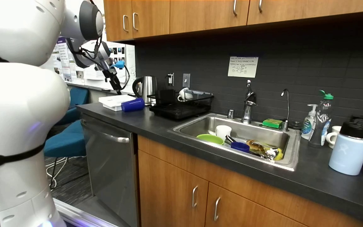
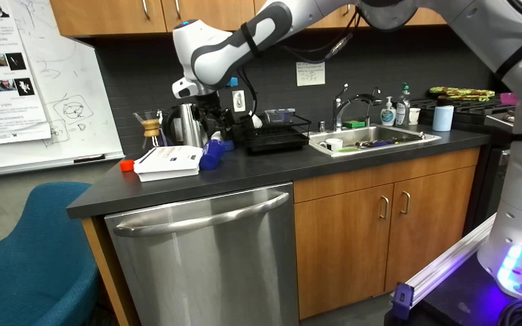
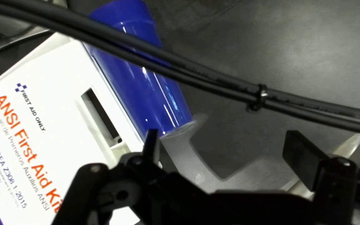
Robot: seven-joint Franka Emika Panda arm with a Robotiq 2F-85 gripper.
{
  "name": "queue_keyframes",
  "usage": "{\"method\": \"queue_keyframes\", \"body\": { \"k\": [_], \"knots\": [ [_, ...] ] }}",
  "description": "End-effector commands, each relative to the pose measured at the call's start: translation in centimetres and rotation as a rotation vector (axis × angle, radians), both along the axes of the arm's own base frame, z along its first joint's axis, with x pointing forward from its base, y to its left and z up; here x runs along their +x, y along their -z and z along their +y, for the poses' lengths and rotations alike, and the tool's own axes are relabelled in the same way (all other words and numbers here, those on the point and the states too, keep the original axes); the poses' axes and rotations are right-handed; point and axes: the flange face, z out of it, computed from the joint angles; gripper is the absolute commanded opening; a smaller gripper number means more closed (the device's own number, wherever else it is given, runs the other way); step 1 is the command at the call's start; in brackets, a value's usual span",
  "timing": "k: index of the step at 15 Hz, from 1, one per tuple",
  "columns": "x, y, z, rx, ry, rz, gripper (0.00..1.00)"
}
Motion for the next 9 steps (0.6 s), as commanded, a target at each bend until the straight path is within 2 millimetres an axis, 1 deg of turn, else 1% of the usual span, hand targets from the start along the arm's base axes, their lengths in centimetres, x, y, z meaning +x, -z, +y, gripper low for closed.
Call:
{"method": "queue_keyframes", "body": {
  "k": [1, 5, 9],
  "knots": [
    [2.1, -0.4, -0.5, 0.007, -0.061, -0.039, 1.0],
    [3.8, 0.4, -1.0, -0.007, -0.205, -0.036, 1.0],
    [4.6, 1.7, -0.9, -0.014, -0.375, 0.009, 1.0]
  ]
}}
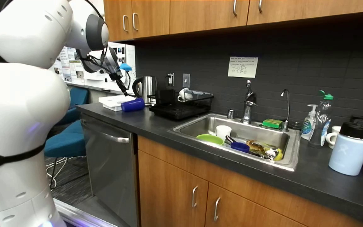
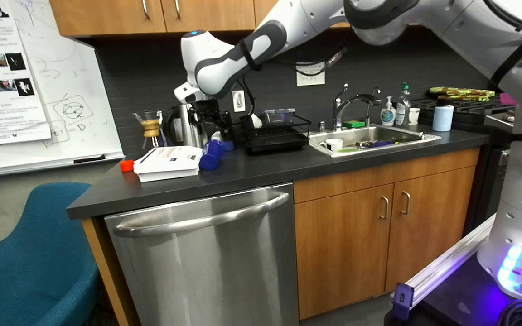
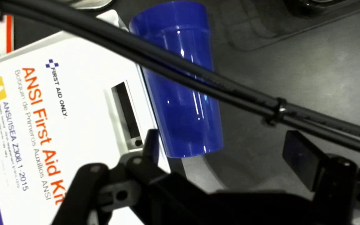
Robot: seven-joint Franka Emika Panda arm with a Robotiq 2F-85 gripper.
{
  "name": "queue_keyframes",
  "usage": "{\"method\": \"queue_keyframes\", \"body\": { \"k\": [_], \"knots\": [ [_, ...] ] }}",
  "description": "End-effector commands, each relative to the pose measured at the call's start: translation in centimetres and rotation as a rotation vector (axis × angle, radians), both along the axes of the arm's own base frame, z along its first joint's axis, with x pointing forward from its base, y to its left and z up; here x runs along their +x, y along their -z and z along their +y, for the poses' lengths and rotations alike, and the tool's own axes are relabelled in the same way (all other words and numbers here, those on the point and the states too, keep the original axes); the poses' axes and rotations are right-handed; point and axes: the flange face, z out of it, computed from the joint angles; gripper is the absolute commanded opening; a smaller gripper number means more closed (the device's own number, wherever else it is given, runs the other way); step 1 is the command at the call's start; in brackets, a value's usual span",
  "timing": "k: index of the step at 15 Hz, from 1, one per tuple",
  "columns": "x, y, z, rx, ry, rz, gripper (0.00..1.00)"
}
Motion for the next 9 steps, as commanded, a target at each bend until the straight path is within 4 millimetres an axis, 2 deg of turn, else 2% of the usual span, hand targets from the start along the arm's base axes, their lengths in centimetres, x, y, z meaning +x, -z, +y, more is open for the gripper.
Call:
{"method": "queue_keyframes", "body": {
  "k": [1, 9],
  "knots": [
    [1.1, 0.4, 0.1, 0.014, -0.147, 0.032, 1.0],
    [2.1, 2.2, -0.2, -0.057, -0.348, 0.099, 1.0]
  ]
}}
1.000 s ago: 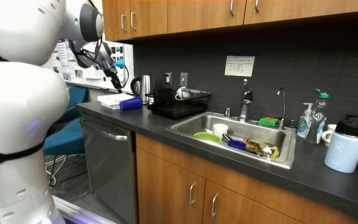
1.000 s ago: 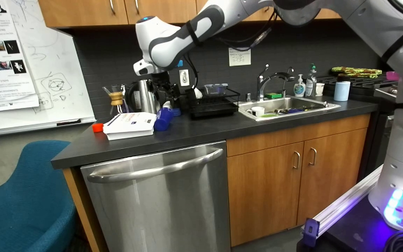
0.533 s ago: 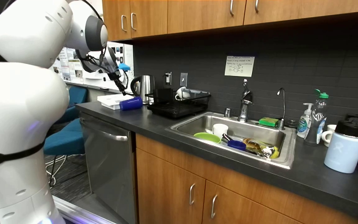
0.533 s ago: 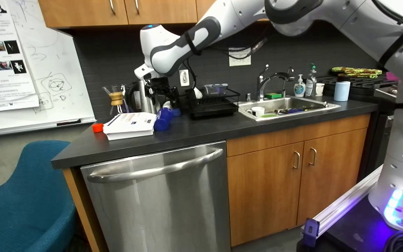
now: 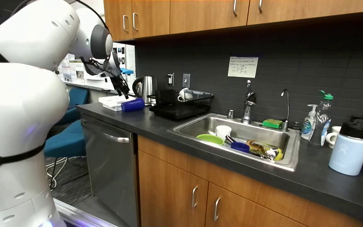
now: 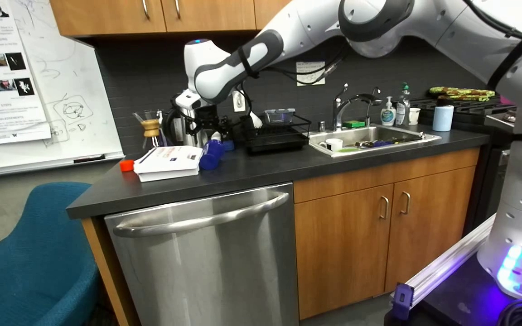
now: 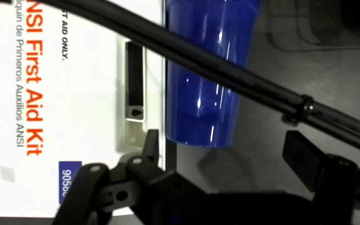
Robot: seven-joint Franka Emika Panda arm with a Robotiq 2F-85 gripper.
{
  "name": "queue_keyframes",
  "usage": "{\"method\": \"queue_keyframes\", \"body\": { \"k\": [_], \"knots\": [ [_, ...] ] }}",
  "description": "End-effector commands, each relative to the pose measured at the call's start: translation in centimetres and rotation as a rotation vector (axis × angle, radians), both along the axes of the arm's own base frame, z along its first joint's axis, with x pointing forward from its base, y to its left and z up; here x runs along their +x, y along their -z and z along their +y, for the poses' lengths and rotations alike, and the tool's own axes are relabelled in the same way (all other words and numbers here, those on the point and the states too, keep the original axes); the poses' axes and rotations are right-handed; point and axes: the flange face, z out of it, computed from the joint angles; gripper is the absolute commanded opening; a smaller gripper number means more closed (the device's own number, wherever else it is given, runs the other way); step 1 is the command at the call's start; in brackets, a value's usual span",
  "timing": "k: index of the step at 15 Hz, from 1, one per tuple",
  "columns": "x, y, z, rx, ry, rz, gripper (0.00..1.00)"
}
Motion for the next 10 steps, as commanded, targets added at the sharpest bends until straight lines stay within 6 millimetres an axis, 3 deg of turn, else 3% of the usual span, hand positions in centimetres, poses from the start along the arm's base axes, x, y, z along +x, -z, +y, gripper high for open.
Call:
{"method": "queue_keyframes", "body": {
  "k": [1, 10],
  "knots": [
    [1.2, 0.3, -0.7, -0.004, -0.058, 0.03, 1.0],
    [2.7, 2.6, -1.9, 0.014, -0.063, 0.083, 1.0]
  ]
}}
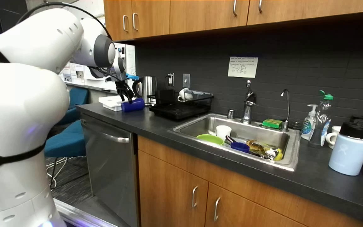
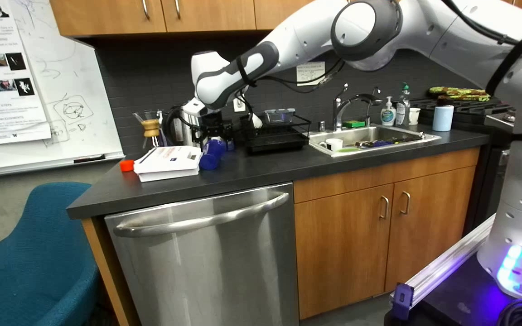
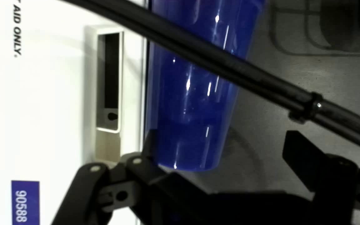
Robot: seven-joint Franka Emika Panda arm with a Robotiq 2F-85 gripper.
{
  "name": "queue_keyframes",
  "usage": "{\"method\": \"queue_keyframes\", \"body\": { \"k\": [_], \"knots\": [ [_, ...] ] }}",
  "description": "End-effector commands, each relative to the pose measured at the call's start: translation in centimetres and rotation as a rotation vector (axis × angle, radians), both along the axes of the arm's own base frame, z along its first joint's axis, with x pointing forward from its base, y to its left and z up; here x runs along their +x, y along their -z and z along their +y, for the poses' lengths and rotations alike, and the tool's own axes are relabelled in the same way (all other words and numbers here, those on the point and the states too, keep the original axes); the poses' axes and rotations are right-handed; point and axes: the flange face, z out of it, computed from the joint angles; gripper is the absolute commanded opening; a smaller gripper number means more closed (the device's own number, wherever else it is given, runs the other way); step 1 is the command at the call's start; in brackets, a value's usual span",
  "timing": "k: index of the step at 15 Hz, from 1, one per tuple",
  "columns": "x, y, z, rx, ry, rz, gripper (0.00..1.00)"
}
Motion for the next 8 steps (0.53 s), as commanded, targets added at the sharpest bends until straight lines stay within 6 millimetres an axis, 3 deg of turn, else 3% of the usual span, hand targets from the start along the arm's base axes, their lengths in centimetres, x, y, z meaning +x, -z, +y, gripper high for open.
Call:
{"method": "queue_keyframes", "body": {
  "k": [1, 8],
  "knots": [
    [0.68, -0.13, 0.26, 0.01, -0.015, 0.0, 1.0],
    [1.24, -0.07, 0.96, 0.032, -0.017, -0.024, 1.0]
  ]
}}
